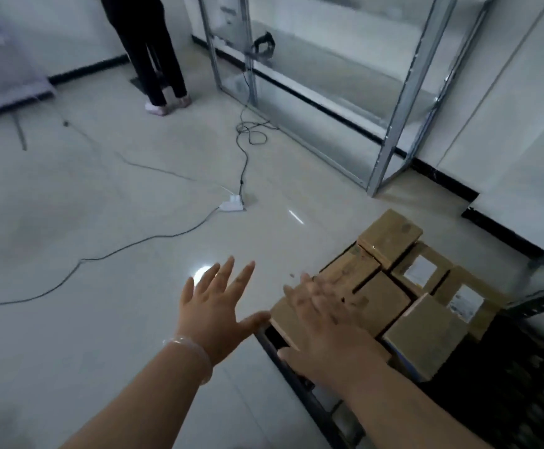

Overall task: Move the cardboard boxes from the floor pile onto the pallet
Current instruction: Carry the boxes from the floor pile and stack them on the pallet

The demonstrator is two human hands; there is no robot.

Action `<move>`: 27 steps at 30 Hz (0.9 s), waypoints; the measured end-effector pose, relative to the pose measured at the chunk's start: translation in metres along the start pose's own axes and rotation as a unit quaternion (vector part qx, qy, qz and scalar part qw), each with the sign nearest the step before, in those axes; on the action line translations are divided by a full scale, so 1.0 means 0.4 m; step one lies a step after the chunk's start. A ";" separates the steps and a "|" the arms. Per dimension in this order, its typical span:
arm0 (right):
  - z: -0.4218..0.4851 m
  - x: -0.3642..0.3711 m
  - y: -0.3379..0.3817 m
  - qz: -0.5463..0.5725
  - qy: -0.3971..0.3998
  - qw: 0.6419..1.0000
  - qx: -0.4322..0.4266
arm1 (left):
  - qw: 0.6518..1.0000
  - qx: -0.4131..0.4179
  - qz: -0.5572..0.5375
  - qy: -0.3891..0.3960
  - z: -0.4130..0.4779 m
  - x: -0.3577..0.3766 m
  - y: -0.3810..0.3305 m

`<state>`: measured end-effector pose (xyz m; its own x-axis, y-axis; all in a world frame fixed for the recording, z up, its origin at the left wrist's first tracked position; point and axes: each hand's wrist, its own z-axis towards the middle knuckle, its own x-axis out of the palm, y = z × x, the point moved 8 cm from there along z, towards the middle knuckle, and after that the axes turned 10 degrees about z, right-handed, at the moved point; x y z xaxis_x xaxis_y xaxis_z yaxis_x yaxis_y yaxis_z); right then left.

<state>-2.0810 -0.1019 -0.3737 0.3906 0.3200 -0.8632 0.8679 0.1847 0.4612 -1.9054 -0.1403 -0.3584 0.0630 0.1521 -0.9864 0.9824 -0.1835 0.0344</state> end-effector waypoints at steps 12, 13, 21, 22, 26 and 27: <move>-0.173 -0.245 0.741 -0.102 0.057 0.956 -0.268 | 0.961 -0.260 -0.054 -0.080 -0.588 -0.448 0.365; -0.186 -0.242 0.806 -0.108 0.061 0.950 -0.287 | 0.954 -0.282 -0.054 -0.082 -0.640 -0.463 0.407; -0.232 -0.101 1.302 -0.125 0.077 0.909 -0.389 | 0.906 -0.405 -0.044 -0.110 -1.011 -0.511 0.759; -0.233 -0.077 1.364 -0.128 0.079 0.905 -0.398 | 0.902 -0.415 -0.042 -0.113 -1.051 -0.514 0.807; -0.236 0.003 1.578 -0.132 0.090 0.890 -0.426 | 0.881 -0.455 -0.032 -0.125 -1.191 -0.505 0.978; -0.237 0.024 1.623 -0.133 0.093 0.887 -0.433 | 0.876 -0.465 -0.035 -0.124 -1.221 -0.495 1.017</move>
<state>-1.5431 0.1092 -0.0631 0.0794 0.2913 -0.9533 0.3292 0.8950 0.3009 -1.4326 0.2293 -0.0704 0.0709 -0.1058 -0.9919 0.7084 0.7054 -0.0246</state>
